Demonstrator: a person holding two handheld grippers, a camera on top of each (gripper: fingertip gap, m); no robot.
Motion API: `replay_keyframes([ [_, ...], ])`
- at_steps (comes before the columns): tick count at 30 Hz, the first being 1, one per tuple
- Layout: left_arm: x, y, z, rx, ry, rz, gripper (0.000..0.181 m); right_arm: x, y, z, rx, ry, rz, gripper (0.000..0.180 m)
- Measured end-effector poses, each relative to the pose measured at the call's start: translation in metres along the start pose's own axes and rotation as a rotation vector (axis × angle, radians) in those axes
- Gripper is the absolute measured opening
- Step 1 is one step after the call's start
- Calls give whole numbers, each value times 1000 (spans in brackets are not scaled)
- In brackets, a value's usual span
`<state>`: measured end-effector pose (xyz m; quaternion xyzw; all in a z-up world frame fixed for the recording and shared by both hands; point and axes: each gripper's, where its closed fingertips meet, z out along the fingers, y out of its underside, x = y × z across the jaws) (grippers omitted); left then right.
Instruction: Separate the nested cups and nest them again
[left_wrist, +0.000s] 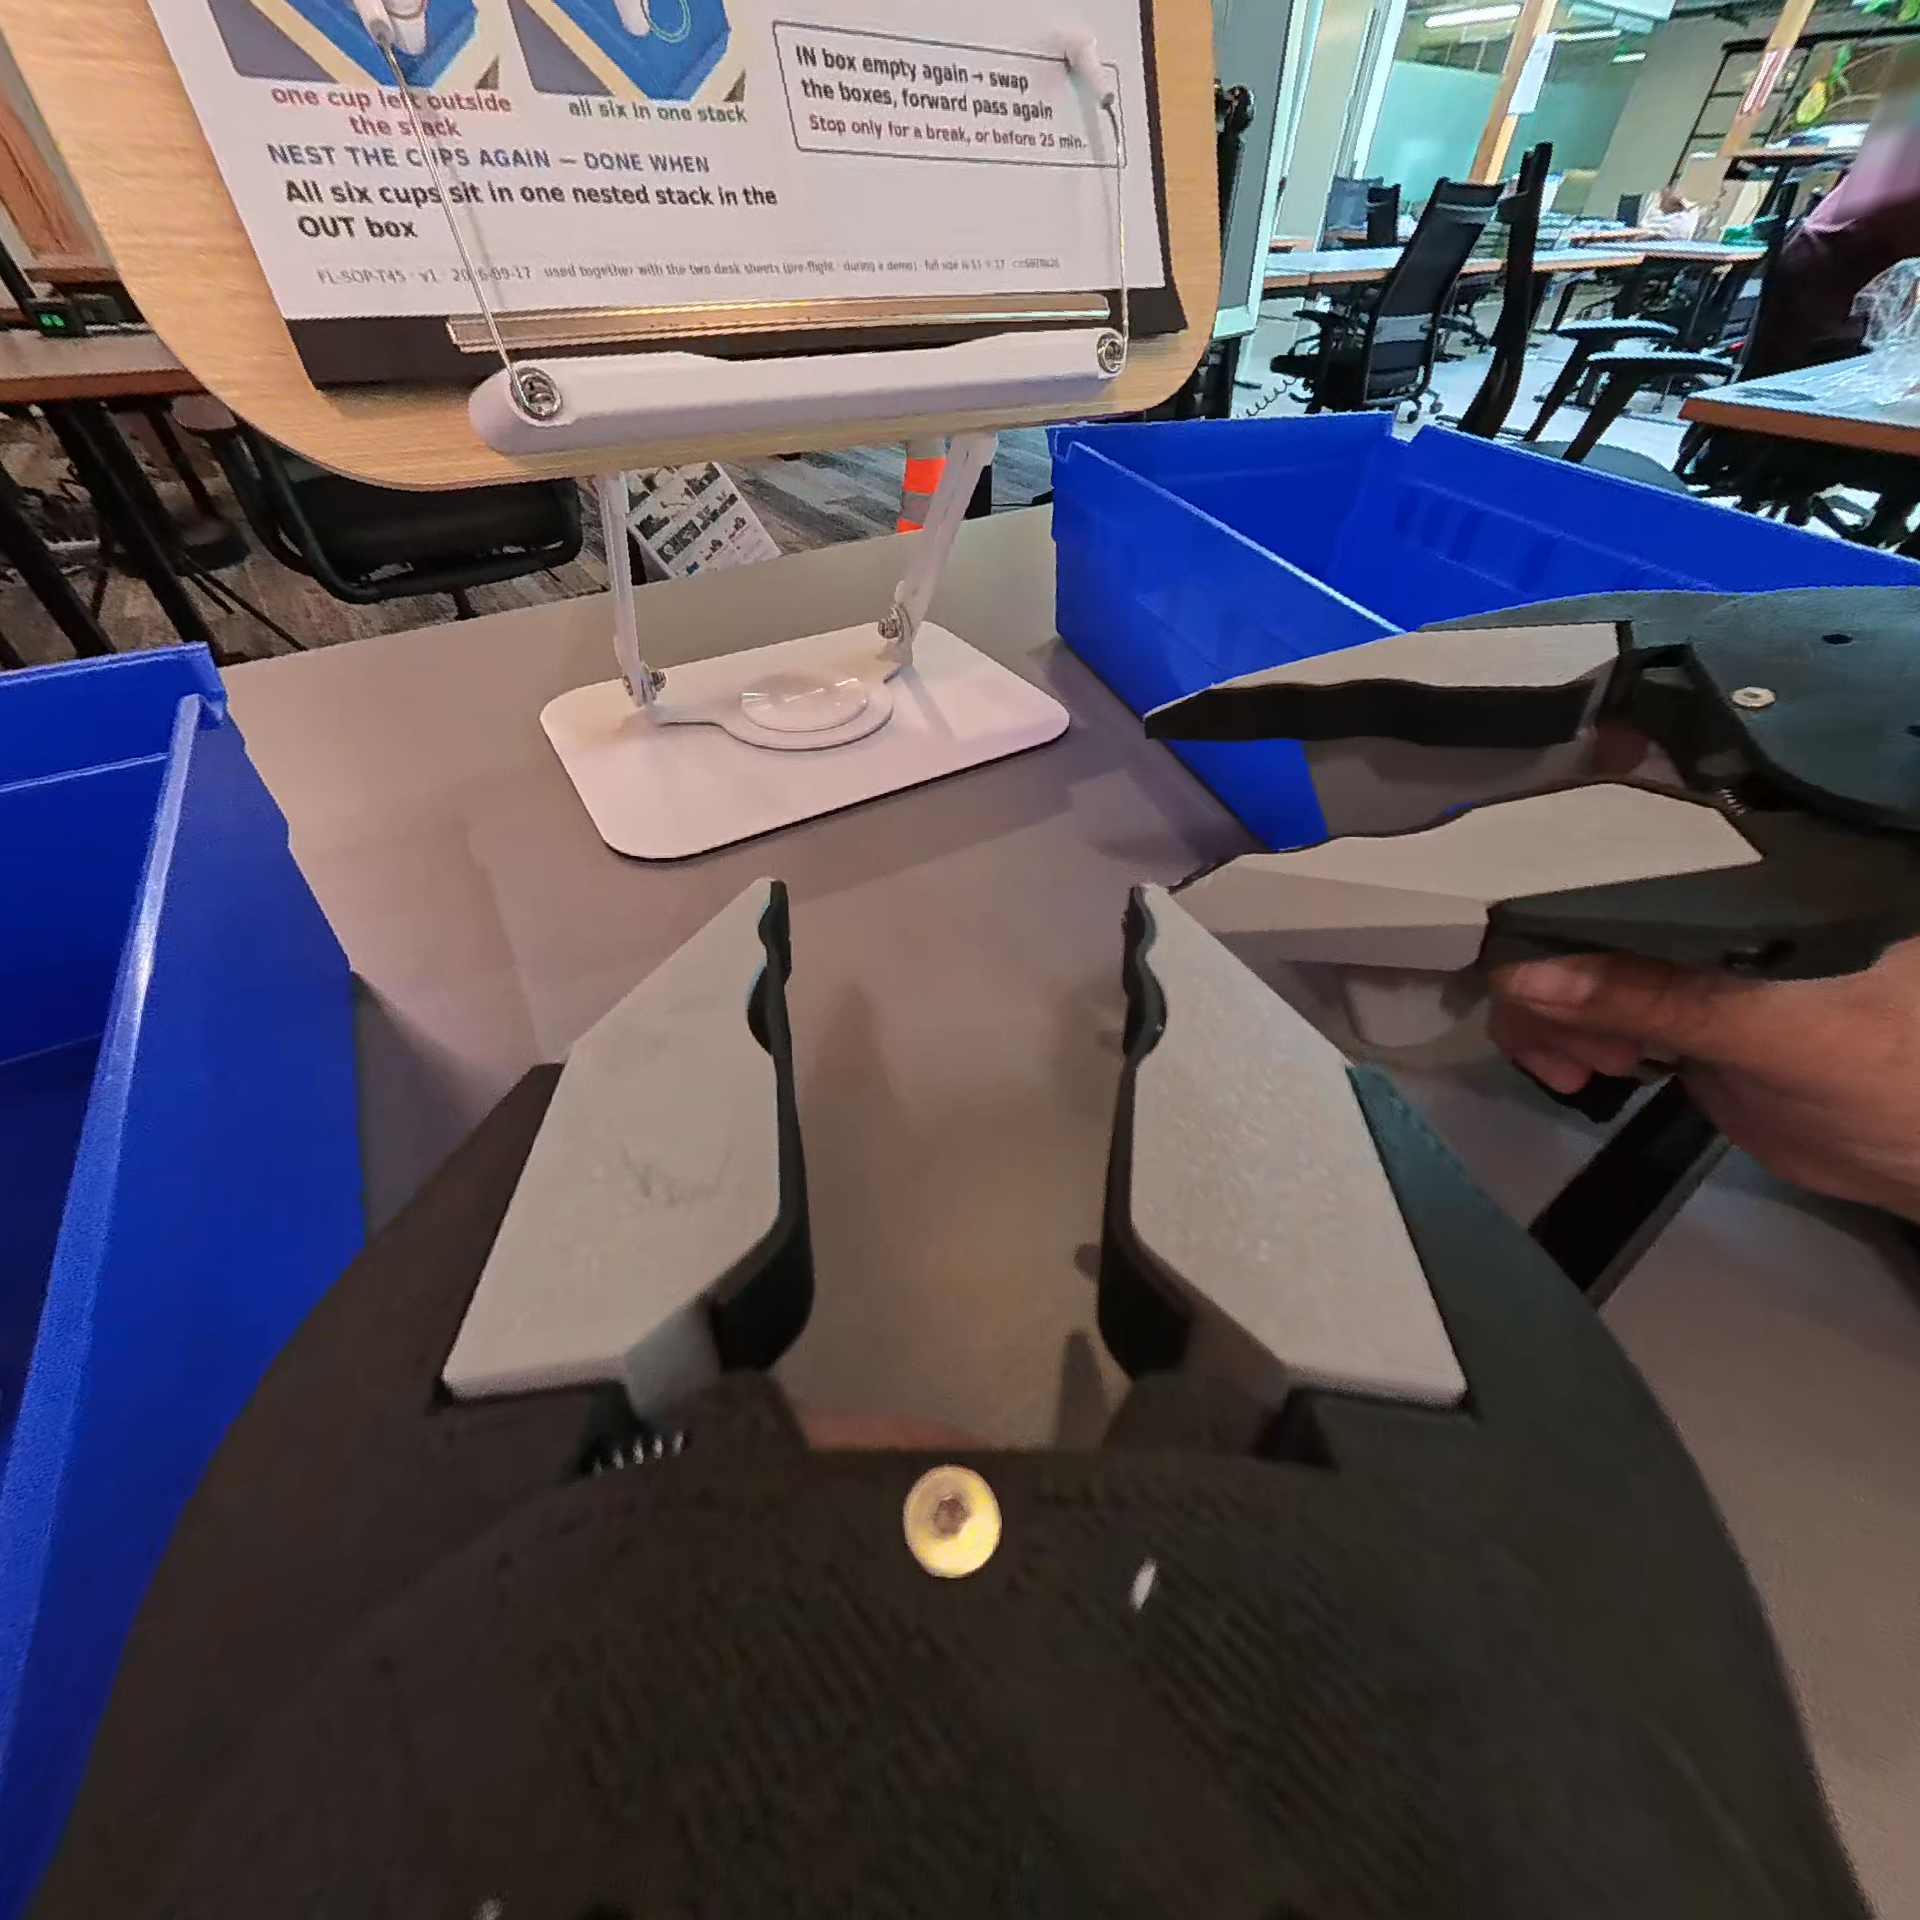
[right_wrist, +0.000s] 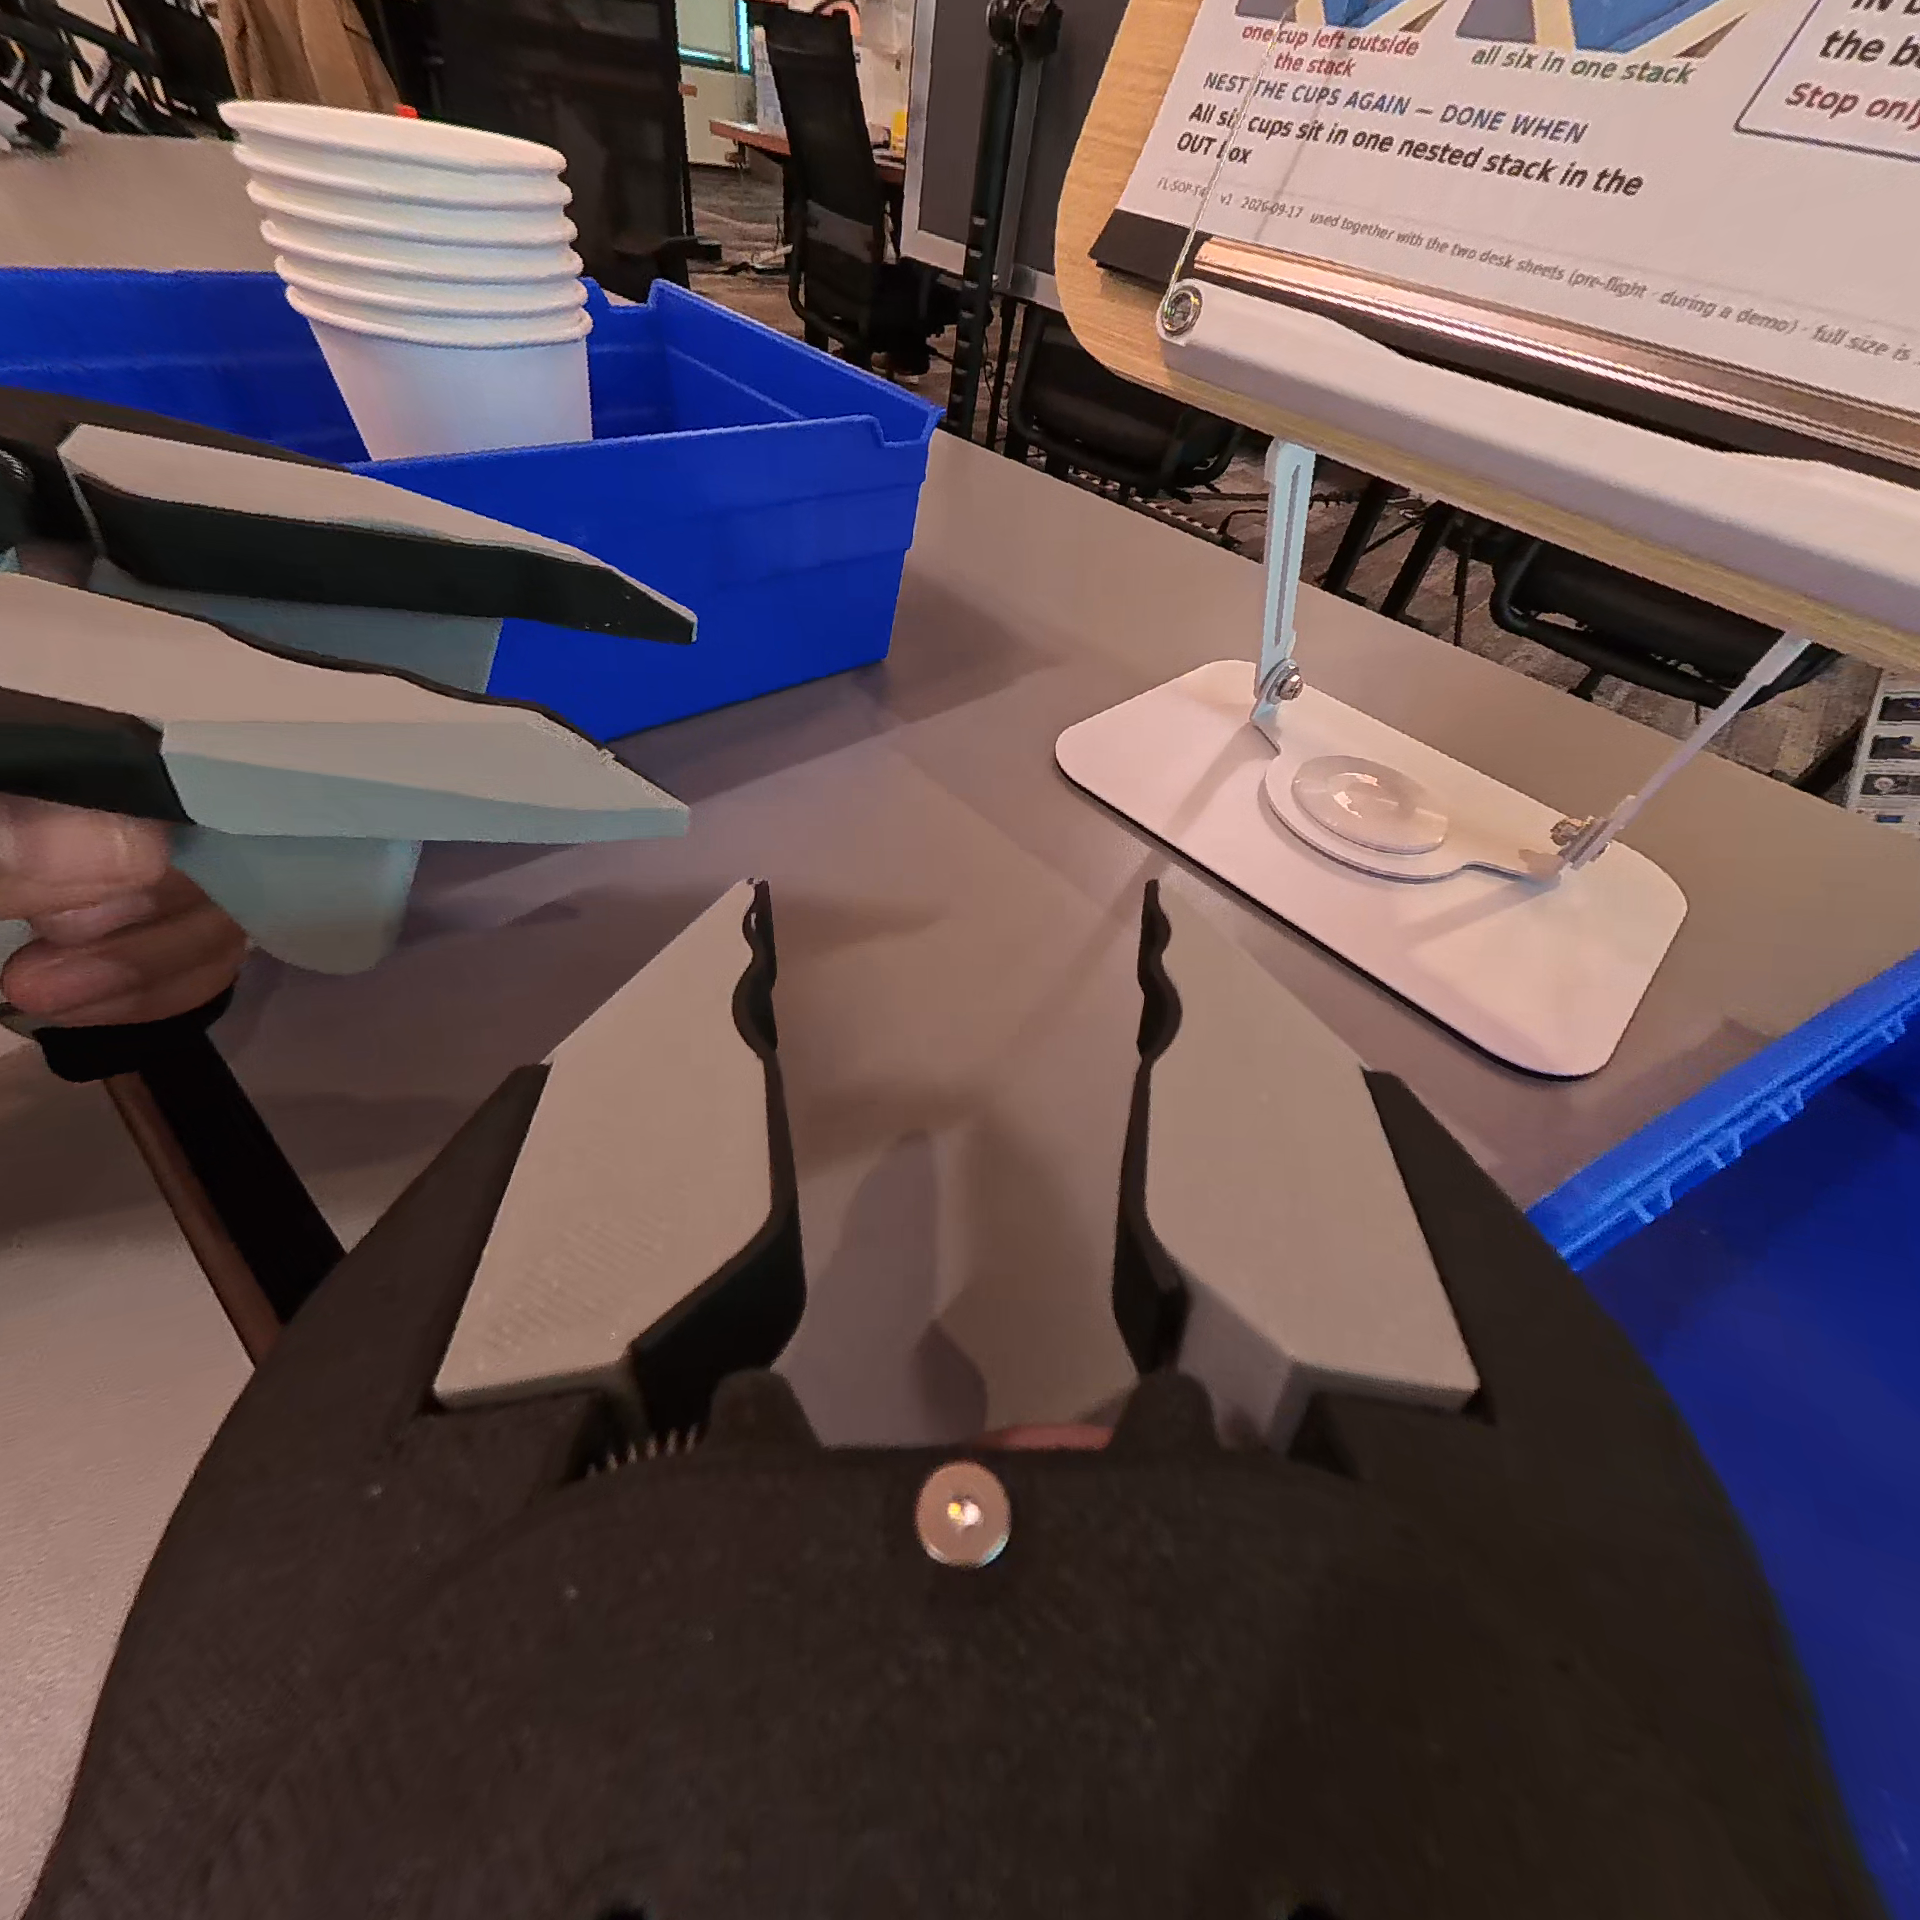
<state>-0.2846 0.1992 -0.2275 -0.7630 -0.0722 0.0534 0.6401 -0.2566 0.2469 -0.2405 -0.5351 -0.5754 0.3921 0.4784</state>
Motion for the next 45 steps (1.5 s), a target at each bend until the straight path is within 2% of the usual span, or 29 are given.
replay_keyframes([
  [32,-7,12,4,-59,-48,52,51,12,6,2,-31,59,-18,60],
  [36,-13,15,3,-74,-57,26,51,32,9,-1,-46,110,-59,51],
  [38,-13,14,3,-72,-51,5,51,38,9,-3,-35,88,-70,26],
  [39,-14,14,3,-71,-51,2,51,41,9,-4,-29,79,-63,20],
  [41,-14,15,3,-75,-52,5,51,52,12,-8,-48,127,-39,16],
  [43,-13,16,4,-81,-51,9,51,62,16,-12,-89,181,-35,26],
  [45,-12,16,4,-82,-49,12,51,52,8,-13,-38,125,-44,18],
])
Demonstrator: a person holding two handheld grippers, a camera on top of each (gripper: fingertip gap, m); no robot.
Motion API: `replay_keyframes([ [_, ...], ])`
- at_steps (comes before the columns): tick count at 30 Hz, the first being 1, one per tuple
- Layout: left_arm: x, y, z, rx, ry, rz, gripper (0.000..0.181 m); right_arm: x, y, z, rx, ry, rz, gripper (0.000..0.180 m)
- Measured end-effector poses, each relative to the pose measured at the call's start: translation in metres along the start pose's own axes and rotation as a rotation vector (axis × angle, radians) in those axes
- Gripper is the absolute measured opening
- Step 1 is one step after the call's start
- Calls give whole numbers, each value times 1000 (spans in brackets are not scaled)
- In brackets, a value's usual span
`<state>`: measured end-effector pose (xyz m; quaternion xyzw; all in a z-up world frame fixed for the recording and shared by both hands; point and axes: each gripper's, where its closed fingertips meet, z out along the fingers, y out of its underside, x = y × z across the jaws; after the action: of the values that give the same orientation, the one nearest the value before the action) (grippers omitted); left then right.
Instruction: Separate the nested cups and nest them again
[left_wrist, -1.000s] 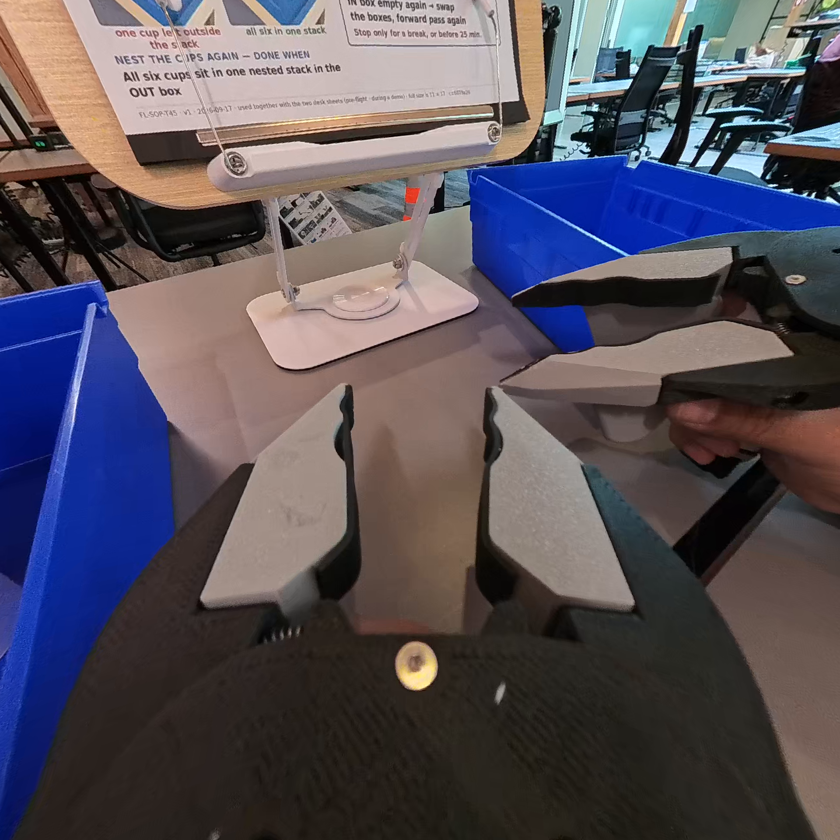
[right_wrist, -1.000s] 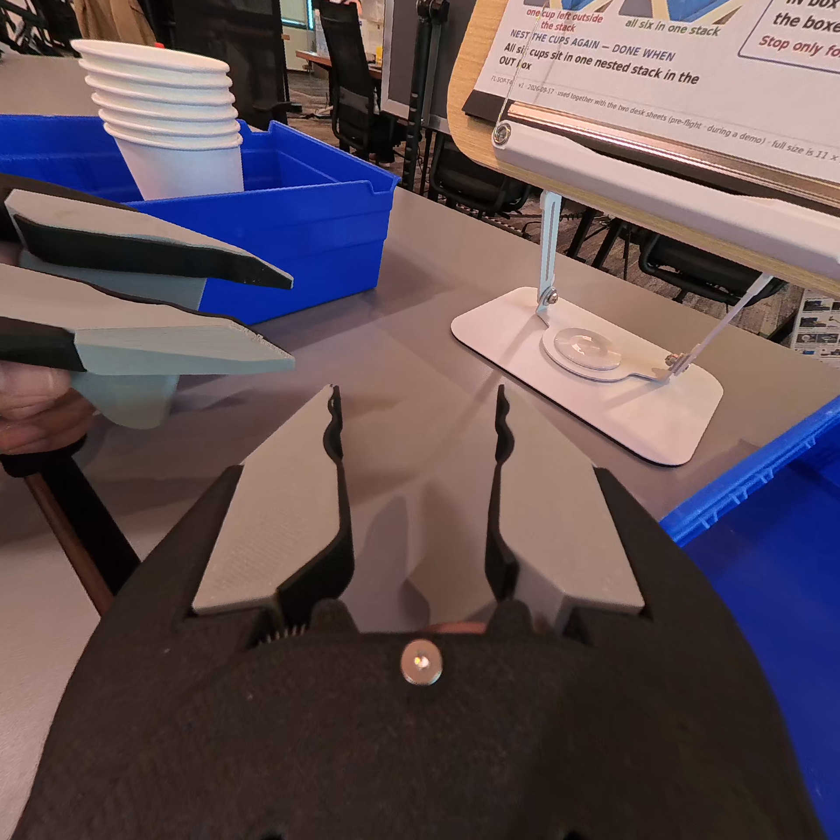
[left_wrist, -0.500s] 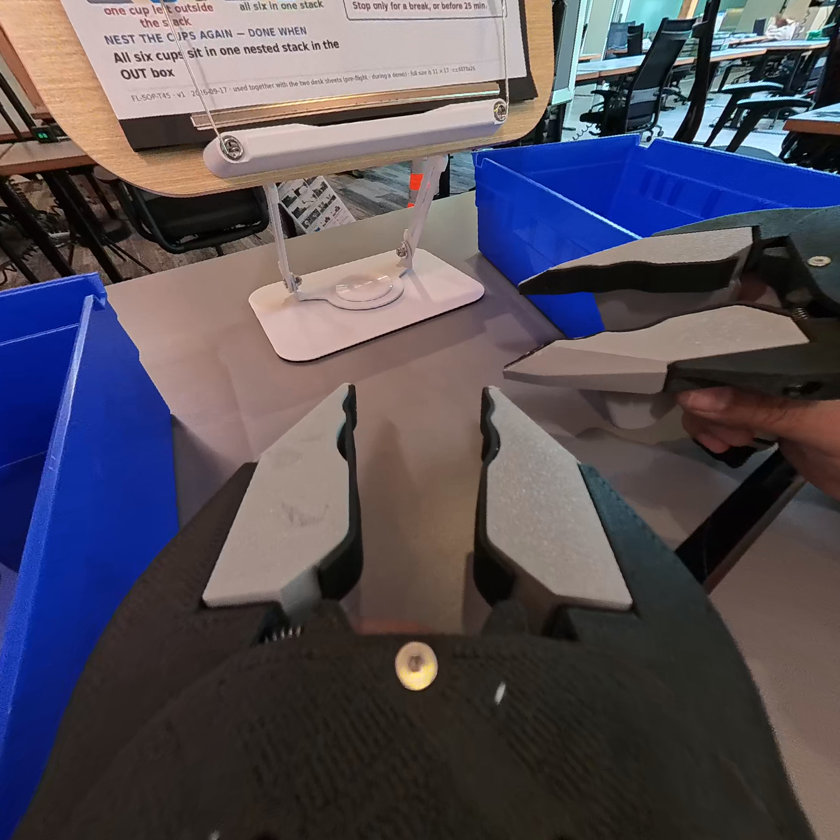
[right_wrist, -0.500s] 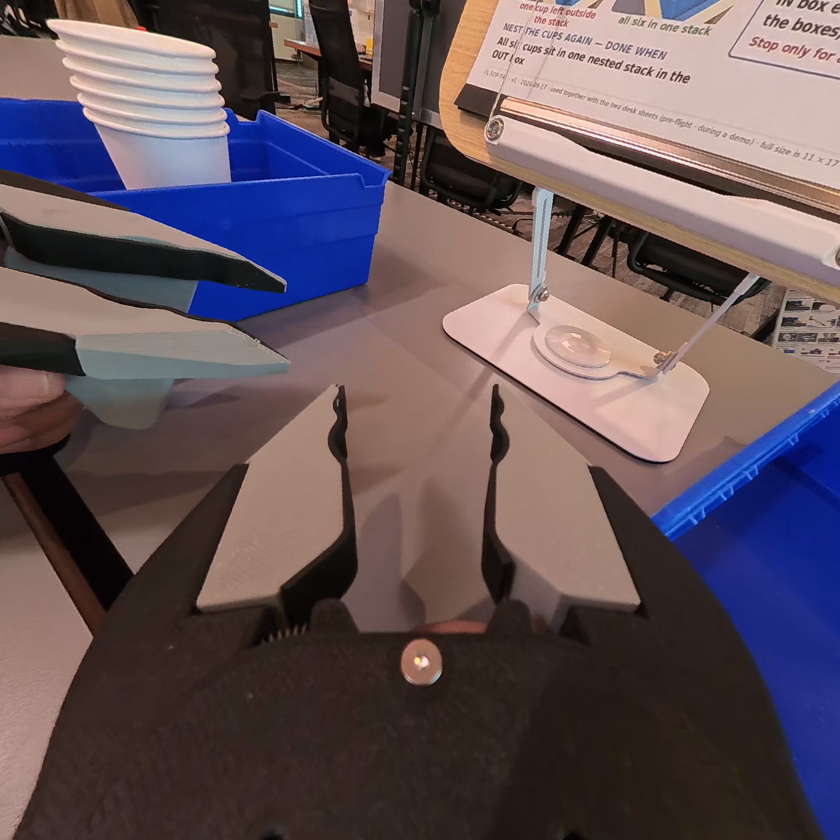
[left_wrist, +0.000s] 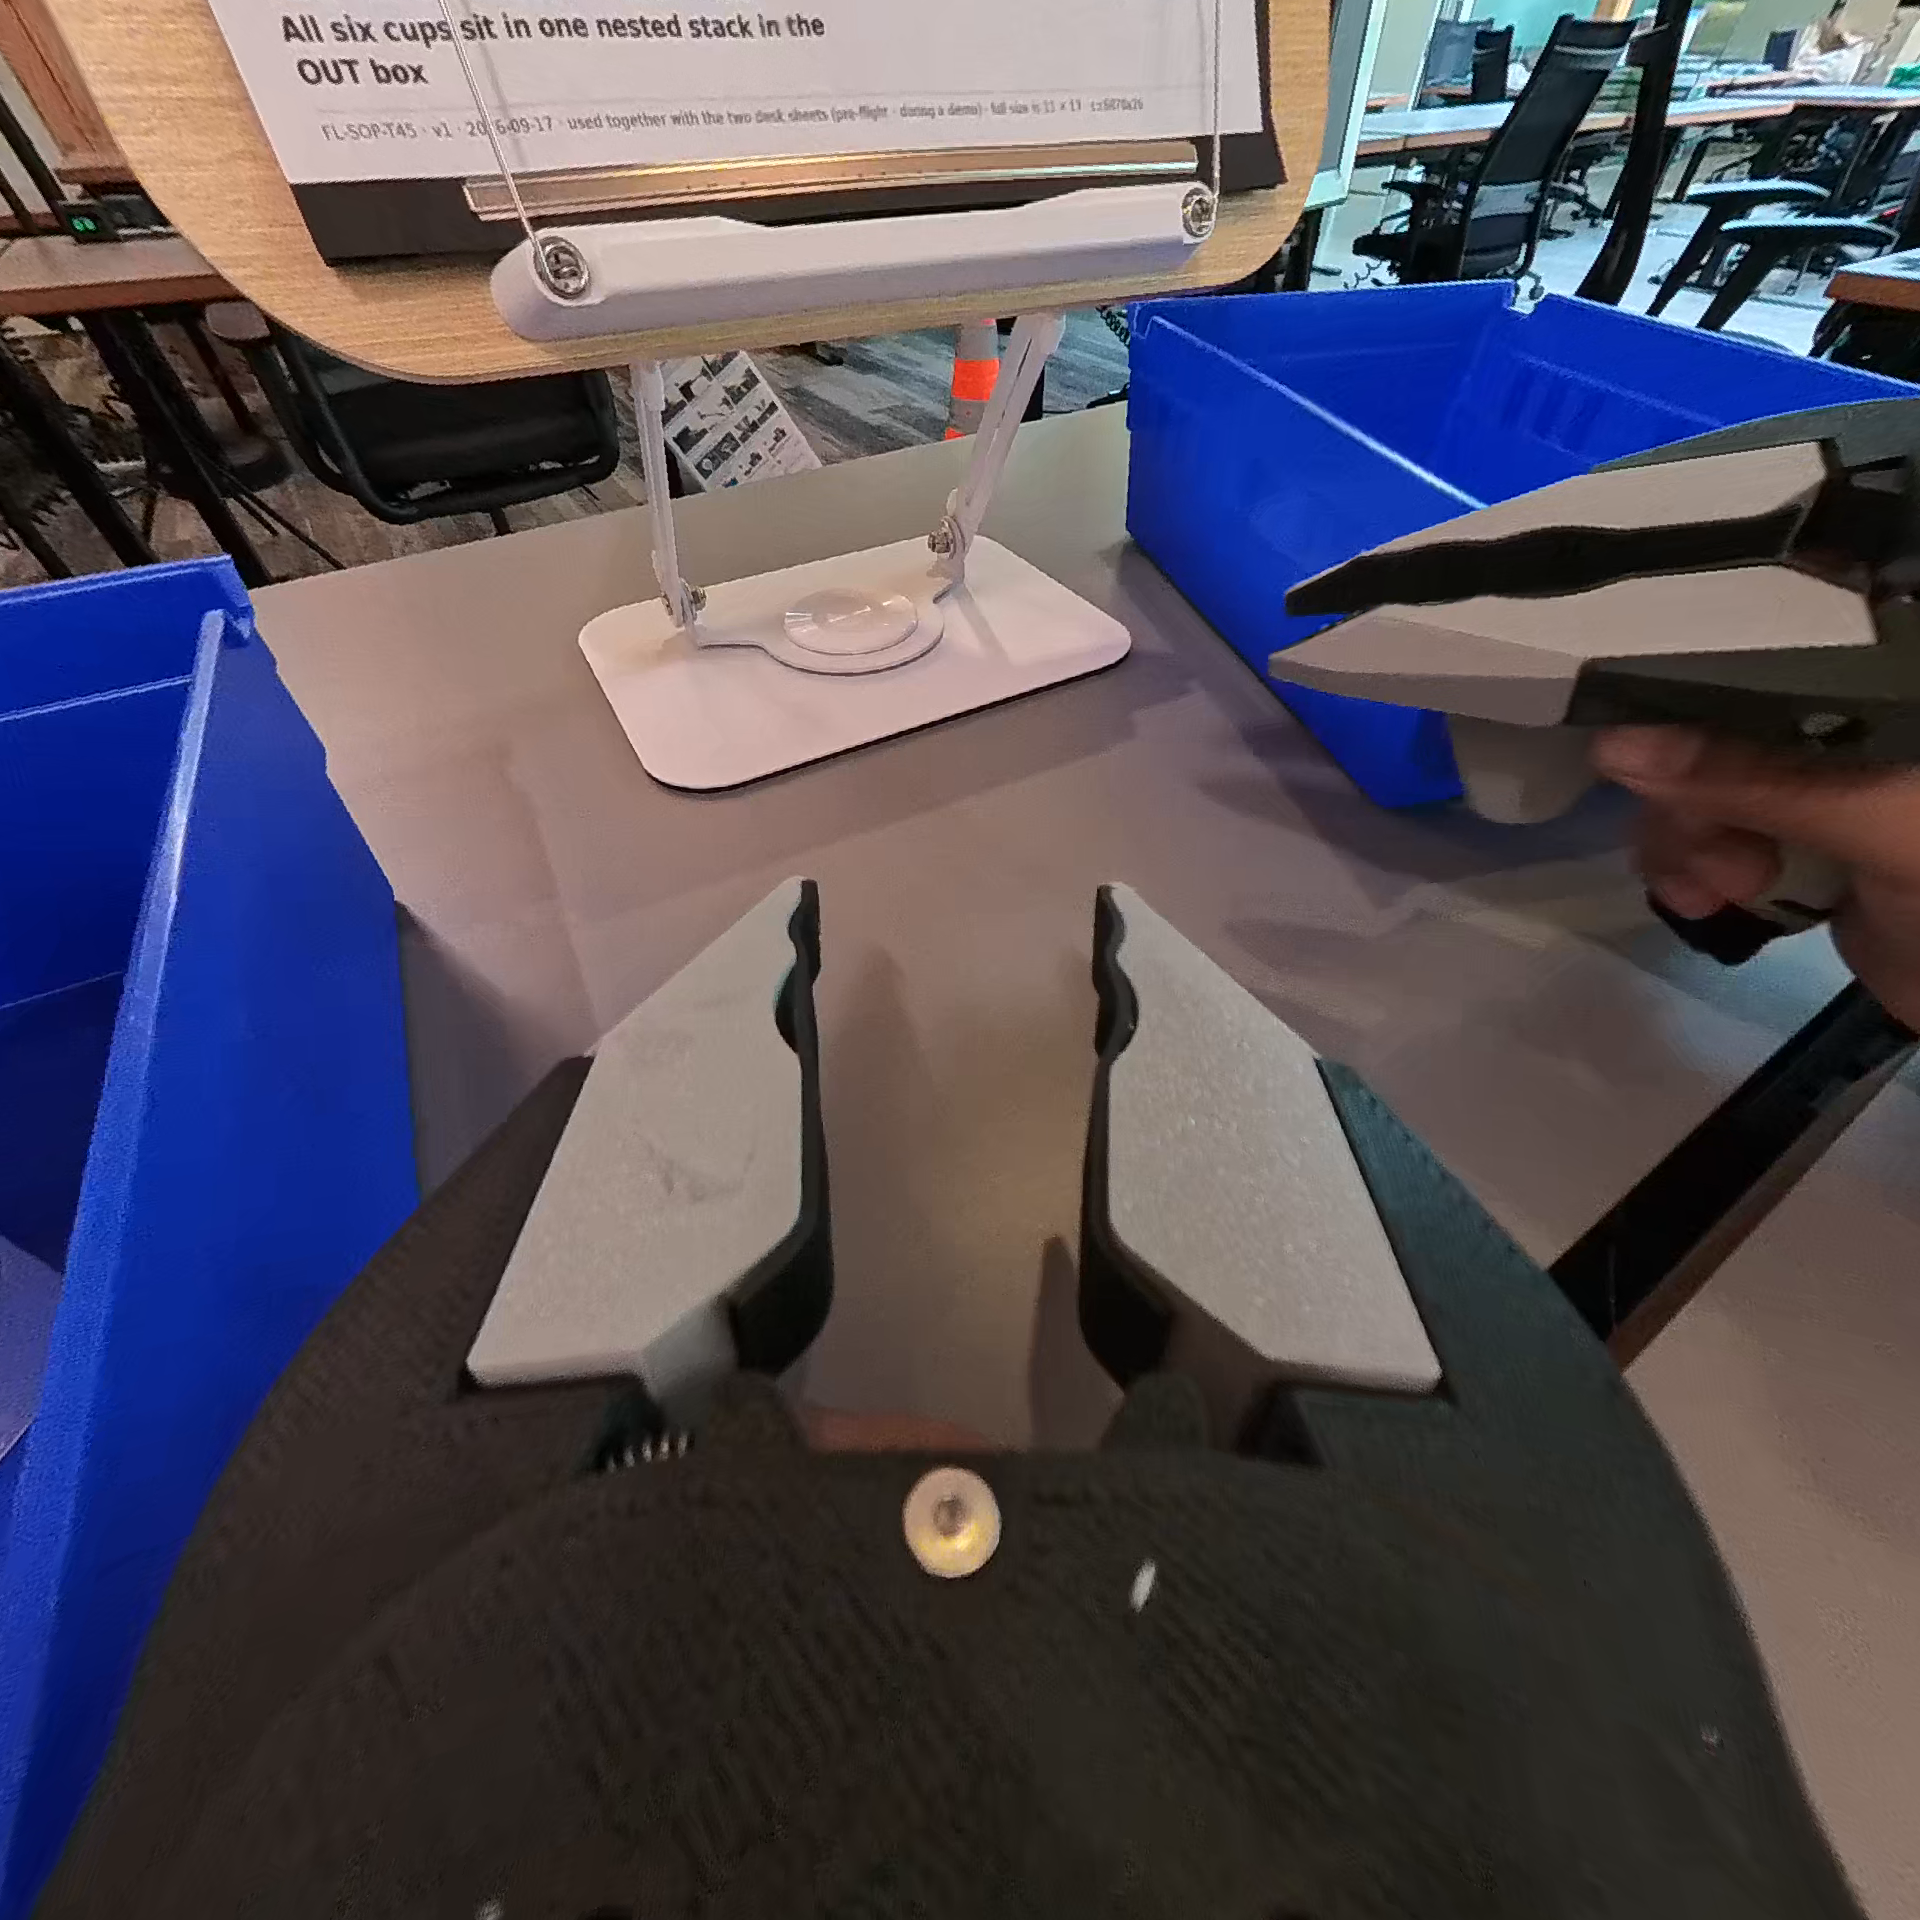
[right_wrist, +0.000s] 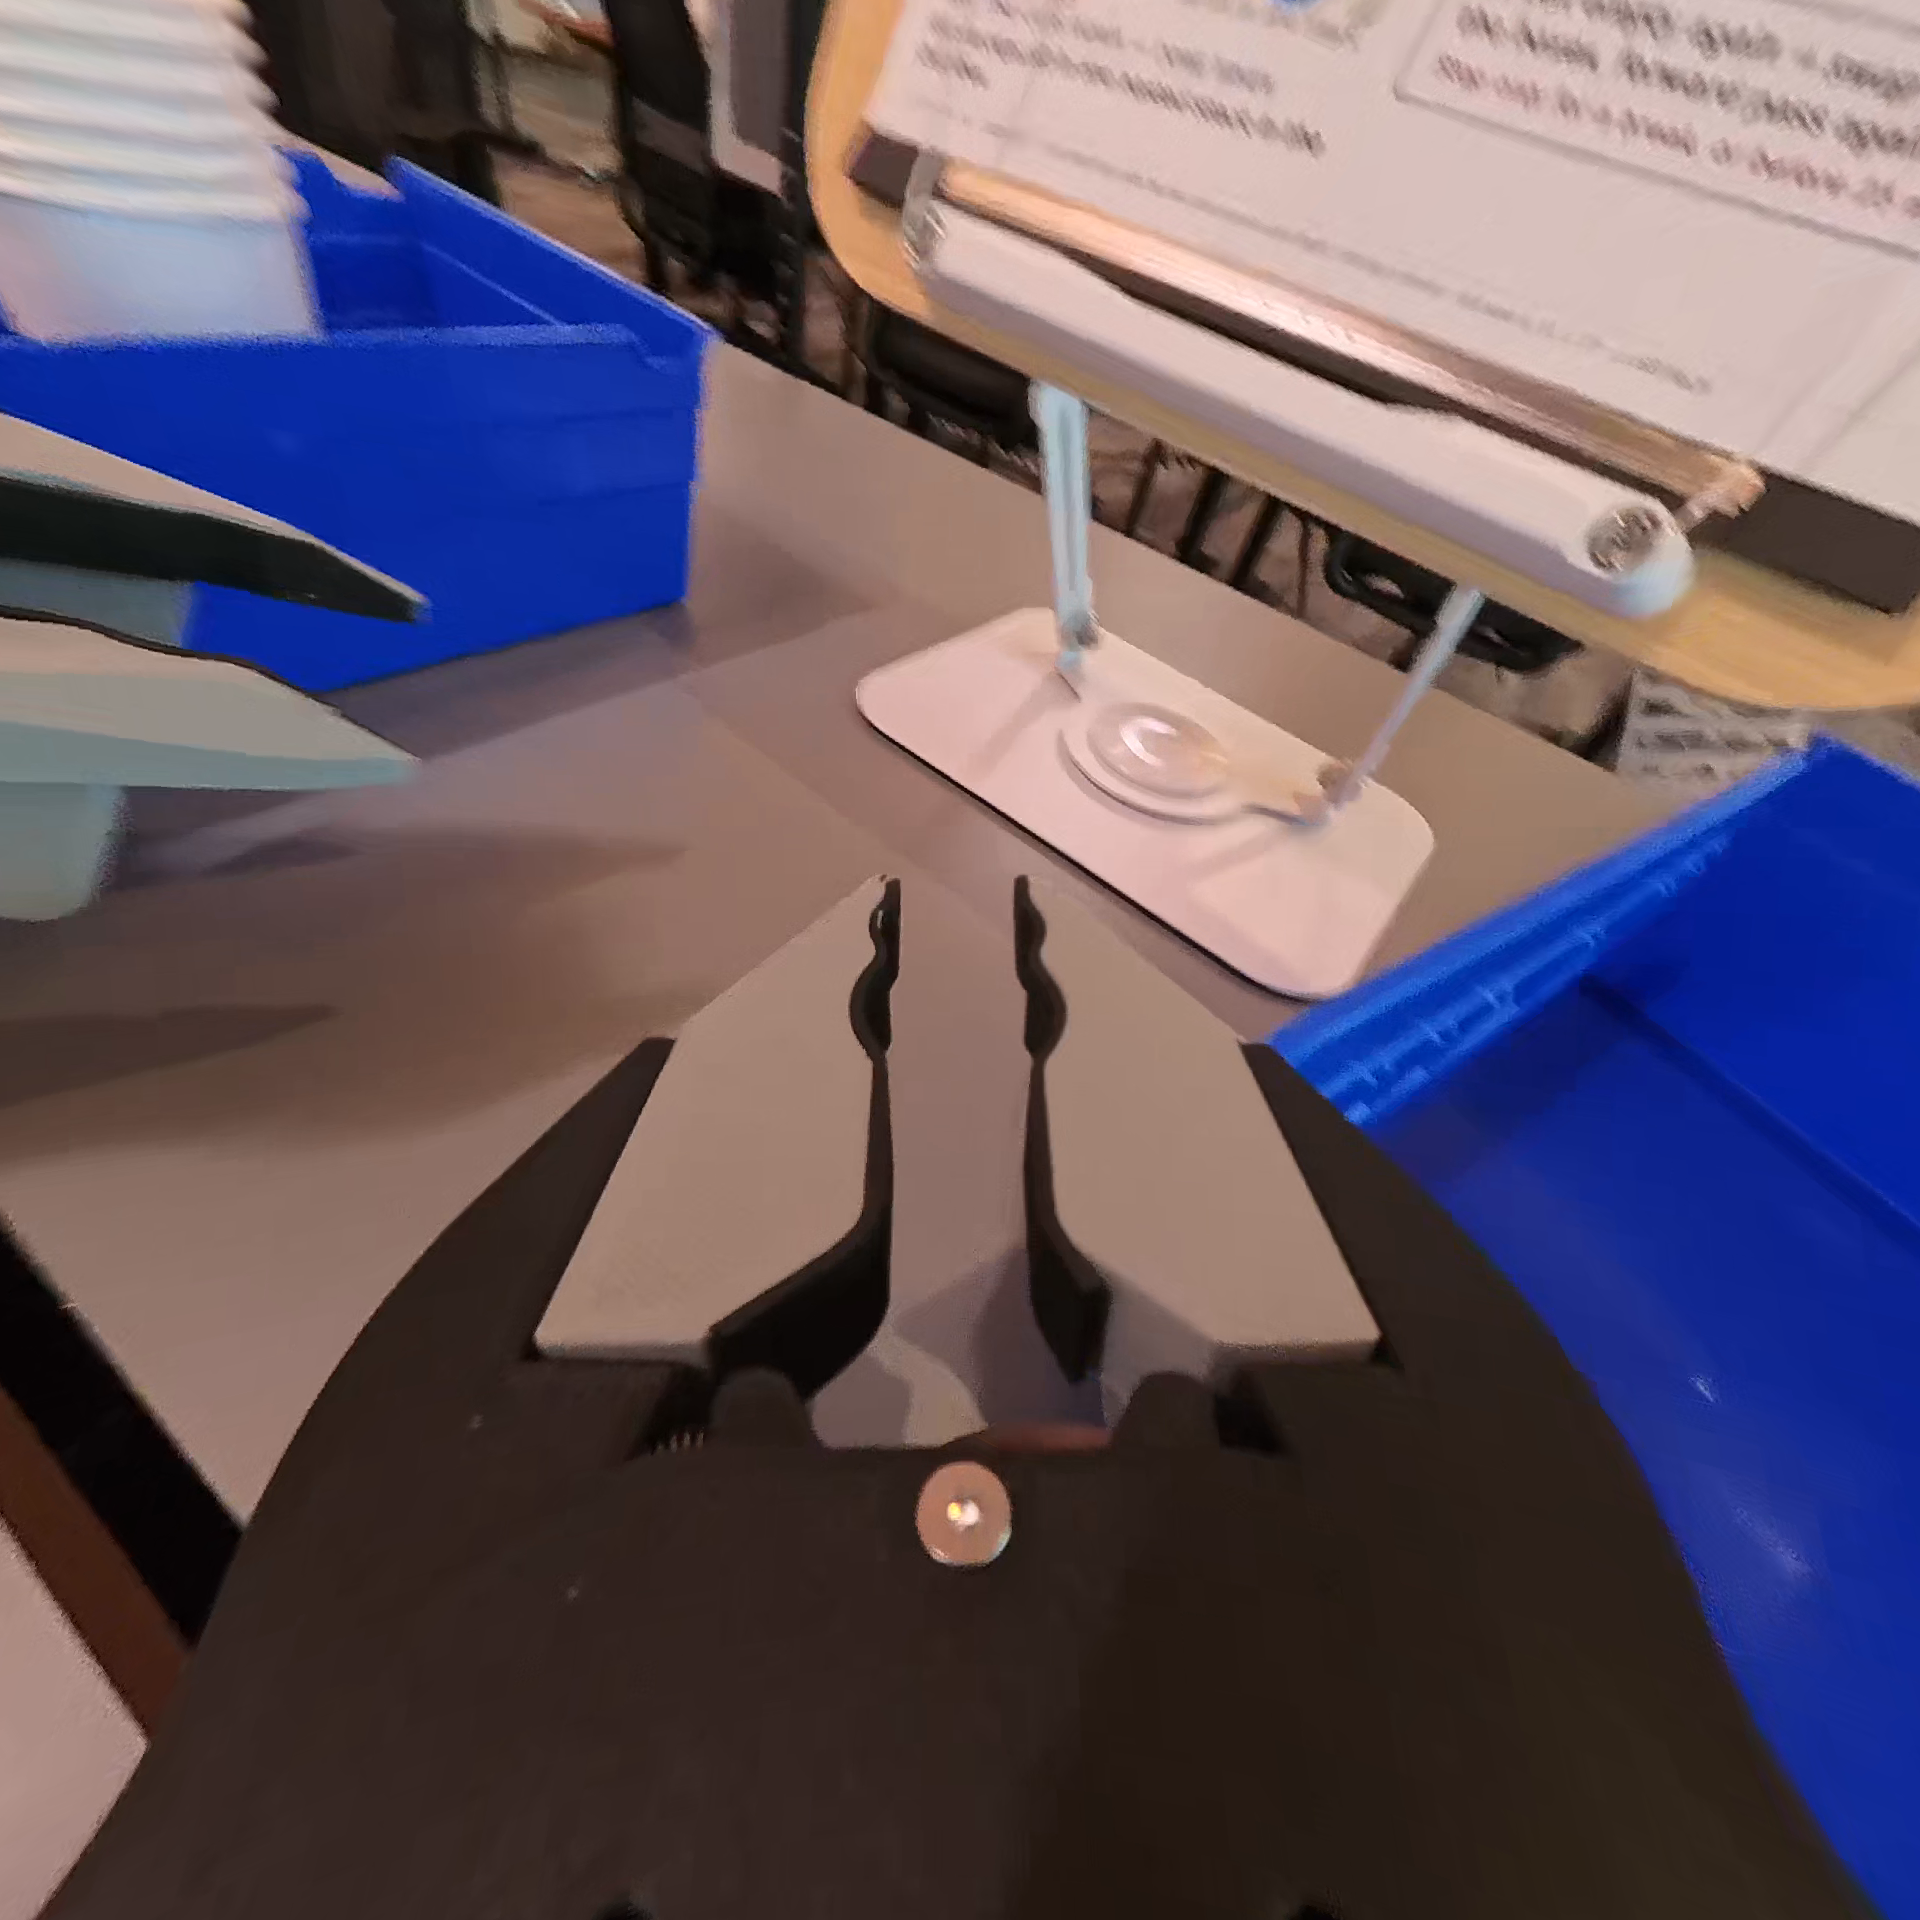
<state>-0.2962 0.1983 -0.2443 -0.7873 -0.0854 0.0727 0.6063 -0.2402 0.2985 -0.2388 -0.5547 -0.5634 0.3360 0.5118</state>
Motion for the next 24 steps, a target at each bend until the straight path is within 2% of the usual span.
replay_keyframes([
  [2,1,0,0,-2,1,5,51,-19,-12,2,74,-79,9,14],
  [4,1,0,0,-3,-2,8,51,-38,-14,10,89,-149,27,20],
  [6,0,0,0,-4,-3,5,51,-38,-6,23,40,-101,44,16],
  [8,-2,3,1,-12,-7,2,51,-16,5,30,-44,35,83,29],
  [10,-3,4,2,-18,-12,-1,51,-15,6,27,-44,15,126,43],
  [15,-2,5,2,-22,-14,6,50,10,15,17,-87,135,141,70],
  [24,-3,3,1,-15,-13,0,50,7,7,12,-33,79,161,79],
])
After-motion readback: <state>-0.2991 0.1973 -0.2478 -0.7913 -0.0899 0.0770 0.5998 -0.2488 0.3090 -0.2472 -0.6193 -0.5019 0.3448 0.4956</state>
